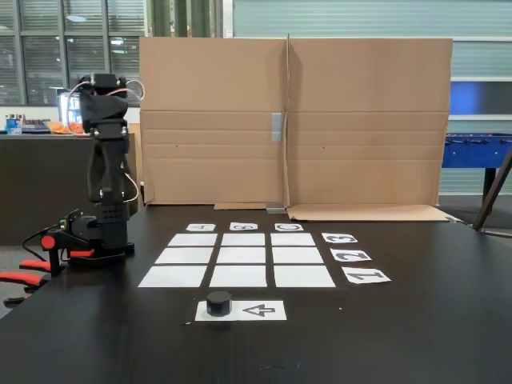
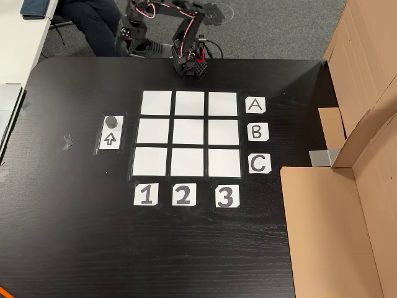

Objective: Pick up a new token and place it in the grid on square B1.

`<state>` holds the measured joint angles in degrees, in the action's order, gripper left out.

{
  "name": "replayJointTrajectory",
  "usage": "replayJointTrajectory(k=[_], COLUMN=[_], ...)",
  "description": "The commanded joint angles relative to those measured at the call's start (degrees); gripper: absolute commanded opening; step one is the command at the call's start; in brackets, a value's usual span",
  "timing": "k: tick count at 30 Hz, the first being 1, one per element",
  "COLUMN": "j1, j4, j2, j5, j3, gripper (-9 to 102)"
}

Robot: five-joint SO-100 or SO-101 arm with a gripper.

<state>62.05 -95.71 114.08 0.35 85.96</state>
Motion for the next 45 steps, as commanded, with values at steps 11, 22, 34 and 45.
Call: replayJointTrajectory(k=[11, 22, 34, 45], j1=[-10.37, -17.4, -21.45, -21.71], j4=[-2.46, -2.29, -2.37, -2.37], j2=[-24.52, -40.34, -56.95, -66.27], j5=[5.71, 7.03, 7.03, 6.86], j3=[-21.45, -34.45, -46.41, -52.91], gripper=[18, 19, 19, 20])
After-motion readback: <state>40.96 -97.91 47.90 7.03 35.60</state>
